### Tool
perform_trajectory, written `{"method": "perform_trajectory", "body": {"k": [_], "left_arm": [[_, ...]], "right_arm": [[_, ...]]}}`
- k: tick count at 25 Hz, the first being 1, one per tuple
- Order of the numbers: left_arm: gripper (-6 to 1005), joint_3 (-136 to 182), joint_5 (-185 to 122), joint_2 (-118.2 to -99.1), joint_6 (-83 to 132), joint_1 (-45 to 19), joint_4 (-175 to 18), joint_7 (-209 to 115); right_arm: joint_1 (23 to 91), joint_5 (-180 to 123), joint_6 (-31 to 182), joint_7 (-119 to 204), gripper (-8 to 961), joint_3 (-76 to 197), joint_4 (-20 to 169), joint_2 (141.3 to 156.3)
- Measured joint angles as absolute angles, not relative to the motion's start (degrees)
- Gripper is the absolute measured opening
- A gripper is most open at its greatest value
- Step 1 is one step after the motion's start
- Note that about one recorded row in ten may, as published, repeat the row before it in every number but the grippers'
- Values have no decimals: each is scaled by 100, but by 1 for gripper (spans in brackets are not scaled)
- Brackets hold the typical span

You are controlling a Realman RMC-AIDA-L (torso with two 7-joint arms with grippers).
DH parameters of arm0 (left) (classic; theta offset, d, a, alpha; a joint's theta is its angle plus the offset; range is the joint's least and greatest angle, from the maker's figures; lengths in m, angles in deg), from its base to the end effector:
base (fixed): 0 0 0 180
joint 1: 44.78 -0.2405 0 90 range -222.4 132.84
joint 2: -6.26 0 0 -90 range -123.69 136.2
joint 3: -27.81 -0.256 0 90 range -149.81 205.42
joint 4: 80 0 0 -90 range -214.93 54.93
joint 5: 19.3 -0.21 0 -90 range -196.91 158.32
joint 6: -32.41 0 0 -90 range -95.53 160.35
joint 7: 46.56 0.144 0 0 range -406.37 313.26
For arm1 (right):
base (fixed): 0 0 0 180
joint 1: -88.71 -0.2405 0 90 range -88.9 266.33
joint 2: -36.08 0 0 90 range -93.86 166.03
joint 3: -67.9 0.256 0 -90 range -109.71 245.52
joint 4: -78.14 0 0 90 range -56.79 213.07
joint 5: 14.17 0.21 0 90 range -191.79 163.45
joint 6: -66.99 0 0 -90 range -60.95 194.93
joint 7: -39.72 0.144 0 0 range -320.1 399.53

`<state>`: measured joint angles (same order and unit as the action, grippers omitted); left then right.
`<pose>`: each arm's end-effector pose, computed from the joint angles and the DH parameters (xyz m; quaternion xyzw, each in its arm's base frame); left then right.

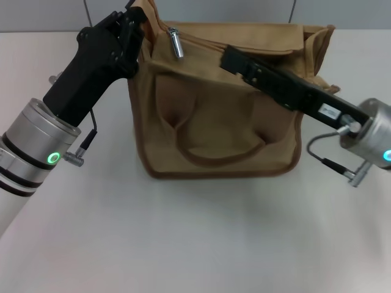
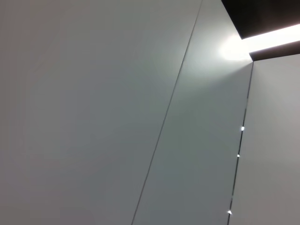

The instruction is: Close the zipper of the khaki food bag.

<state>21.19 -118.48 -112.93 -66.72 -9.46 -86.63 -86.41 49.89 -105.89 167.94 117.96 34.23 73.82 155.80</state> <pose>-0.2114 0.3144 -0.0261 -0.7321 -0.1733 -0.5958 0.2809 0.1924 0.3126 -0.0380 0.7756 -0.3227 -0.5425 0.0096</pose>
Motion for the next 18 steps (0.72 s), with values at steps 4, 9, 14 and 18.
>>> {"method": "perform_trajectory", "body": {"k": [4, 9, 14, 18], "left_arm": [[6, 2114, -11908, -11292, -6722, -908, -8671, -8643], [6, 2098, -11978, -11293, -6733, -824, -8675, -8646], [6, 2136, -12155, -11292, -6733, -770, -8676, -8645], [6, 2139, -12157, -11292, -6733, -738, -8676, -8648]], "right_arm": [[4859, -10570, 16634, 11822, 481, 3425, 7511, 15580], [4702, -10542, 16286, 11939, 371, 3433, 7644, 15584], [4592, -10534, 15973, 12063, 368, 3443, 7679, 15594], [4475, -10530, 15870, 12067, 366, 3484, 7759, 15597]]}}
